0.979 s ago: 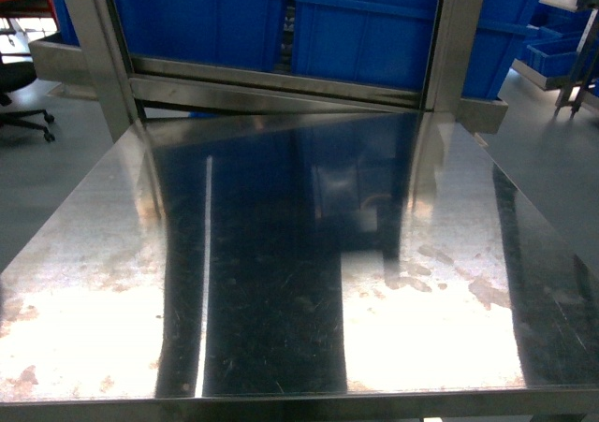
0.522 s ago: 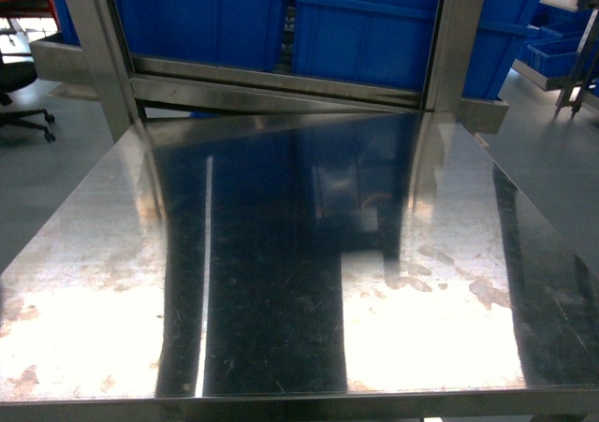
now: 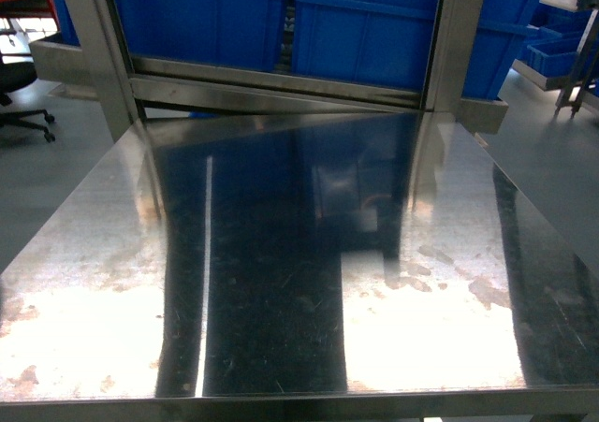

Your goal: Pick capacitor and pack into box

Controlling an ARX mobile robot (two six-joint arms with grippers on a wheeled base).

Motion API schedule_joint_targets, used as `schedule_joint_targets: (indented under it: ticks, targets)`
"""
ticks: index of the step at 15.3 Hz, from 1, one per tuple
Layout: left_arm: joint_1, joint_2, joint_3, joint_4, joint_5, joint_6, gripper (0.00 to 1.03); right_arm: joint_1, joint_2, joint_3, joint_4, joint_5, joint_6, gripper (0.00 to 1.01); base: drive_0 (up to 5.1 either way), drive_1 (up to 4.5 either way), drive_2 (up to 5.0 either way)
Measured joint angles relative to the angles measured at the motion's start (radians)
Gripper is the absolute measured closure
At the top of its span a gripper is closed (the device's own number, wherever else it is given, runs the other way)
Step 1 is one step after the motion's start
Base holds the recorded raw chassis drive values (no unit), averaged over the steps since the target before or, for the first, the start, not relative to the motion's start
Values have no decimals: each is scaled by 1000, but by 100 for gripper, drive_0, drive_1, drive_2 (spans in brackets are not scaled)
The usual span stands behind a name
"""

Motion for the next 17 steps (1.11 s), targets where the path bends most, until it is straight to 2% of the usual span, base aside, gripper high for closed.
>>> schedule_joint_targets:
  ticks: [2,3,4,17]
  targets:
    - [0,-41,0,-53,0,0,59,0,0,0,0,0,0,3,0,0,0]
    - [0,-135,0,-196,3,0,59,0,0,0,0,0,0,3,0,0,0]
    - [0,-187,0,-181,2,1,59,0,0,0,0,0,0,3,0,0,0]
    - [0,-187,0,-201,0,1,59,0,0,0,0,0,0,3,0,0,0]
